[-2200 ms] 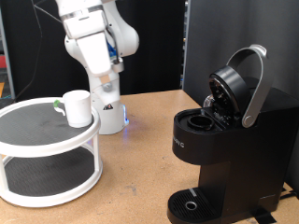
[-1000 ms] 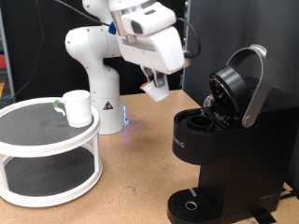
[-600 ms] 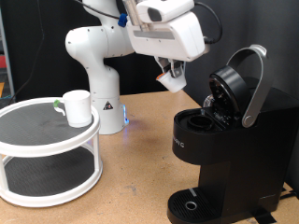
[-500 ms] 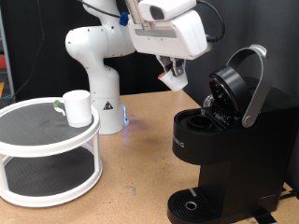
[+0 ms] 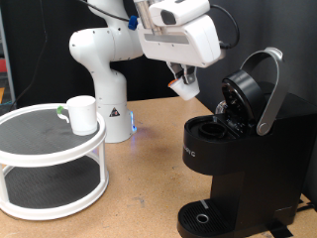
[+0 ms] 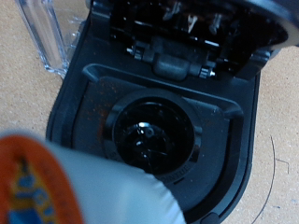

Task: Make a cup of coffee with the keurig machine

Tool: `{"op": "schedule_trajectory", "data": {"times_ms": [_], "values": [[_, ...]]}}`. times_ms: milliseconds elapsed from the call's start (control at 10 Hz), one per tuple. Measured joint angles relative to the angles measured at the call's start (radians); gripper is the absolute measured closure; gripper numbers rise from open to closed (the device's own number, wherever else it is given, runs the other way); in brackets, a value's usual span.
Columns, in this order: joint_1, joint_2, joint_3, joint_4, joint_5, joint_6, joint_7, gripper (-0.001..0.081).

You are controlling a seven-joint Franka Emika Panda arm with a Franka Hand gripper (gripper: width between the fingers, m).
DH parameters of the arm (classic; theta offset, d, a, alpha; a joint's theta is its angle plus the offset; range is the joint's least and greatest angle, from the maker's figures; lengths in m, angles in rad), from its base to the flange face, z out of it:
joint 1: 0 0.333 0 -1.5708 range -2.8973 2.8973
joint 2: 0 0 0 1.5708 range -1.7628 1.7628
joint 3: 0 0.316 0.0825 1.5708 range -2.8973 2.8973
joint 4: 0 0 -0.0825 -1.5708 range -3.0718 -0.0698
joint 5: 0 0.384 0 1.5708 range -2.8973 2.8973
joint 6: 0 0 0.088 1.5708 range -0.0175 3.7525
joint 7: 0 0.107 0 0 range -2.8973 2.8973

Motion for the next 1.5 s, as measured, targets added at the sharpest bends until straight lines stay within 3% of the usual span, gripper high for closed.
{"op": "schedule_trajectory", "data": {"times_ms": [500,1100,1500], "values": [[0.004,0.030,0.084,-0.061,-0.050,0.136,0.072,0.0679],[0.004,0.038,0.140,-0.100,-0.059,0.214,0.130,0.0680],[0.004,0.039,0.143,-0.100,-0.073,0.222,0.145,0.0680]]}}
